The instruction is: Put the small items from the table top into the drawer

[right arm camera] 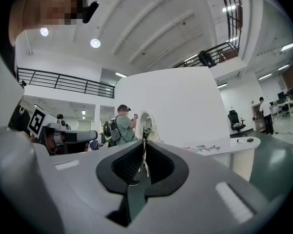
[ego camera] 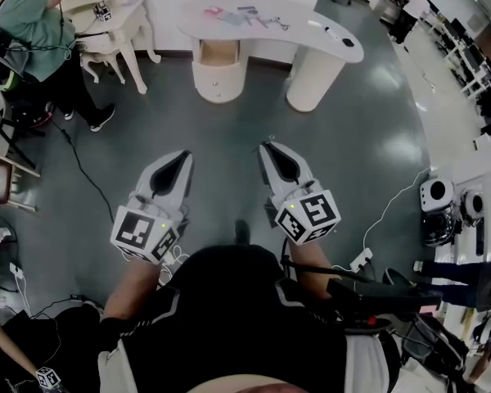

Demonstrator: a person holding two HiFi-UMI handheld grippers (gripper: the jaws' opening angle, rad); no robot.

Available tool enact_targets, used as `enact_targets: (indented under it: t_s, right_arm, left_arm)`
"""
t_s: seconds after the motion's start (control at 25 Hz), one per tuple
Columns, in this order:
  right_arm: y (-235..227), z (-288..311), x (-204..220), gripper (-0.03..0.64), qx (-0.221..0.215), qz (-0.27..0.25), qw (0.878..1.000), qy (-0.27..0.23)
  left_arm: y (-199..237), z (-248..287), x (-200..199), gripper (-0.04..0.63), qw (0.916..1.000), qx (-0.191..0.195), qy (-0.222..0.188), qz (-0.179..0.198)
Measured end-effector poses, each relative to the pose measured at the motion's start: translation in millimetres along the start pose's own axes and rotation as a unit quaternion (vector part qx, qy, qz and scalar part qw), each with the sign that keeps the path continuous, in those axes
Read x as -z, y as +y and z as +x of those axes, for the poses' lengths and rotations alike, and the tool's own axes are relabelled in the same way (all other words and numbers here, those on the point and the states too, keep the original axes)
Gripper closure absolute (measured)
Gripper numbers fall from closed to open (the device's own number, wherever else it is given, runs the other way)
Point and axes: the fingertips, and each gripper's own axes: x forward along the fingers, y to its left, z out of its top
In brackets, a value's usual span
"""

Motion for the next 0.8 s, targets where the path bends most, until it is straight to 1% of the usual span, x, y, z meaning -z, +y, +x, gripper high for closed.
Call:
enact_targets:
  t_s: [0.12,0.28,0.4,0.48,0.68,0.8]
  right_arm:
    - [-18,13,-6,0.597,-0.006,0.001,1.0,-0.002]
    - [-38,29,-12,0.597,-0.022,0.006,1.0,-0.007]
    - [-50,40,-12,0.597,-0.04,0.013,0.999,-0.009]
    - [-61,47,-13,0.597,-0.043,0.016,0.999,-0.013]
    - [-93,55,-12,0.597,-0.055,0.027,0.998,-0.014]
    - [-110,57,-7,0.597,-0.067,0.036,0.997,-0.008]
  left_arm:
    - [2,20,-2,0.595,1.0,-0.002,0.001,0.005]
    - [13,41,-6,0.595,0.9996,-0.028,0.0,0.003]
    - [17,57,-5,0.595,0.9992,-0.037,0.007,0.009]
    - [19,69,-3,0.595,0.9989,-0.042,0.014,0.014]
    - [14,100,-2,0.595,0.9983,-0.054,0.019,0.014]
    - [6,114,-6,0.595,0.9981,-0.059,0.008,0.014]
